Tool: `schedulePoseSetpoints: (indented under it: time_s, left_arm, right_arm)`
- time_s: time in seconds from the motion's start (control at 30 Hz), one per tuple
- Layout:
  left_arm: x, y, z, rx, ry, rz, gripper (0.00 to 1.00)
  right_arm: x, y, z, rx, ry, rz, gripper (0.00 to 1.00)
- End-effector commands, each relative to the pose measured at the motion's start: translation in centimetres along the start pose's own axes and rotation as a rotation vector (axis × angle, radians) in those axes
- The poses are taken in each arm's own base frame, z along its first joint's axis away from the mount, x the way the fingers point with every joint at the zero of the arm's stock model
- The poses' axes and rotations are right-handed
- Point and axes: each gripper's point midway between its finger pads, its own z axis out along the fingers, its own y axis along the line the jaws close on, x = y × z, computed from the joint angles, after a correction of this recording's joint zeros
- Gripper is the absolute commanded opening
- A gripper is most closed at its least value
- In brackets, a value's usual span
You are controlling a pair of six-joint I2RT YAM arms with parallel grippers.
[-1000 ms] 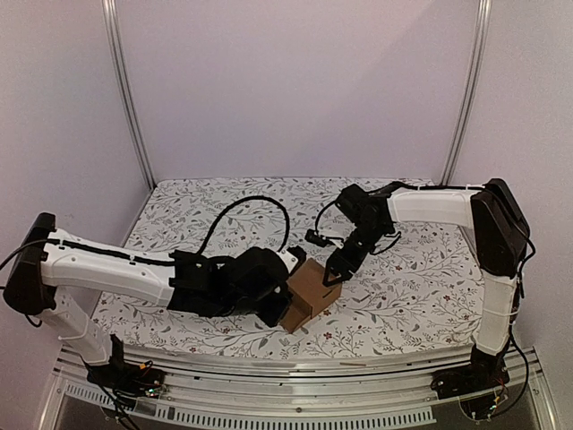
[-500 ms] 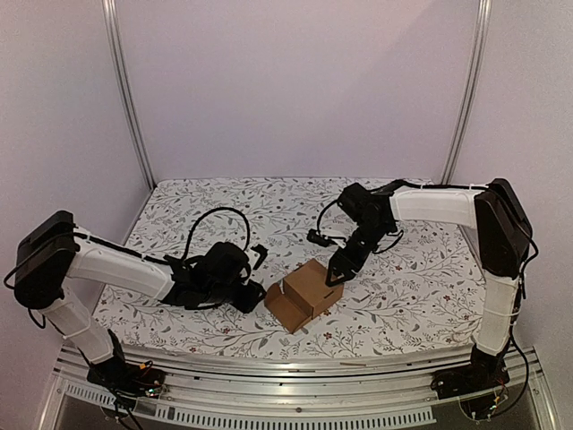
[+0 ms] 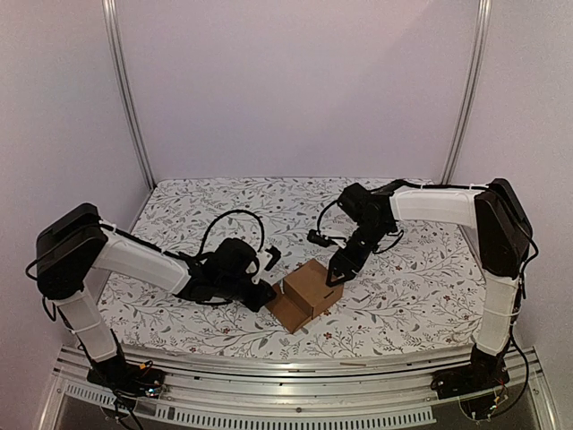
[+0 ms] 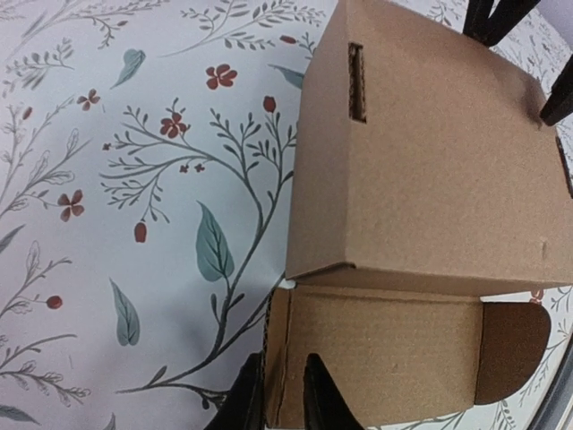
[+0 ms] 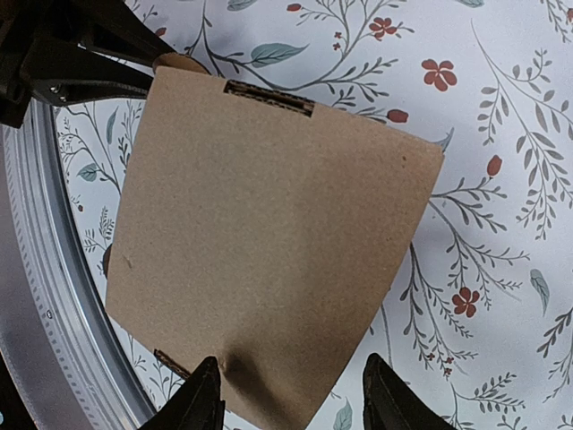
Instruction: Fold the paper box
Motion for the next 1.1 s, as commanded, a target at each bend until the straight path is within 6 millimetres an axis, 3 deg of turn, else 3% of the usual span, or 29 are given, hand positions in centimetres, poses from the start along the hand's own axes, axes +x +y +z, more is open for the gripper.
schedulePoseSetpoints:
  time_s: [0.0,0.2,0.47,1.07]
  left_arm:
    - [-0.9,0.3,-0.3,-0.001,-0.012,-0.008,0.15]
    - [-0.3,0.9,-1.2,-0.033,0.0,-0.015,0.14]
    - [0.0,0.7,-0.8,-0.022,0.006,-0.018,0.03]
    - [-1.1,-2.8,-1.2,-0.087,-0.013,0.187,0.0]
  right_arm:
    - [0.0,0.1,-0.7,0.005,-0.008,-0.01,0.51]
    - [0.0,0.2,-0.6,-0.001,-0.009,-0.011,0.51]
    - [0.1,0.2,-0.5,-0.005,-0.005,-0.01,0.51]
    - [0.7,-0.4,0.8,-0.007,0.028,0.05,0.46]
